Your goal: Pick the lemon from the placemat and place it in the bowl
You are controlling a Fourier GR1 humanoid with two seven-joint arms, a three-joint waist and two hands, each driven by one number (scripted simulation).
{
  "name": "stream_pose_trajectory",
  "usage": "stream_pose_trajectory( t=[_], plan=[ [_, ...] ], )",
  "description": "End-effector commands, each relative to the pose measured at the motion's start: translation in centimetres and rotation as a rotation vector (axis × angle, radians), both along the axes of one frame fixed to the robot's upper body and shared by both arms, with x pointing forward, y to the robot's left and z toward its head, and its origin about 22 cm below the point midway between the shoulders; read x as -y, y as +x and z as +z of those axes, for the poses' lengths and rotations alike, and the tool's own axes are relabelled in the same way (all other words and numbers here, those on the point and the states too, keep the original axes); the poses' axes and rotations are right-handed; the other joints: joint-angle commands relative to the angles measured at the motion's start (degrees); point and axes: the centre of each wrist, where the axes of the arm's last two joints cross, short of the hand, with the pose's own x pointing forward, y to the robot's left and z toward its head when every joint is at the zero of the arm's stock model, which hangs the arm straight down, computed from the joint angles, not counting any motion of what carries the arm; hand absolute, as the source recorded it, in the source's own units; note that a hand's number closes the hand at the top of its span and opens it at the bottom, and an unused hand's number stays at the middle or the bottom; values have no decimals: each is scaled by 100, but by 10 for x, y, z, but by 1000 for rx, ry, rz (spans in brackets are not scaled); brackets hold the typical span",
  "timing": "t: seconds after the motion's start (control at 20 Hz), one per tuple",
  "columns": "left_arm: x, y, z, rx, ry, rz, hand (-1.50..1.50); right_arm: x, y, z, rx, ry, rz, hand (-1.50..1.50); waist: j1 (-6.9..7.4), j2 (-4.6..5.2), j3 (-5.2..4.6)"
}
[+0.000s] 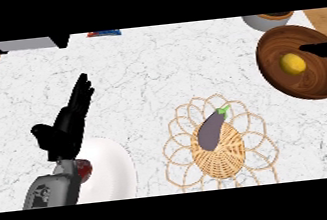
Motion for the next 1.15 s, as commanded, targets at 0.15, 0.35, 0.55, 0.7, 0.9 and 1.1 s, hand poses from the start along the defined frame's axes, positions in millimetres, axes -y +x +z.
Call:
stream_pose_trajectory(
  t=[0.15,0.35,0.55,0.7,0.9,1.1],
  plan=[
    [-8,0,-10,-2,-4,19,0,33,-20,11,51,196,-22,-150,-78,-27,-5],
    [6,-1,2,-15,-4,-6,0,65,-47,3,67,274,6,-150,-64,-23,-2],
    [-13,-4,-9,-13,10,-4,0,83,-66,4,48,312,54,-150,-70,-20,-4],
    [-1,-1,11,-9,9,14,0,92,-81,14,37,327,117,-150,-110,-40,-7],
    [13,-15,1,-2,7,3,0,101,-94,-1,26,322,139,-150,-35,-16,-2],
    [11,-10,-2,9,7,4,0,97,-107,-30,24,326,140,-150,-28,-11,-1]
  ],
)
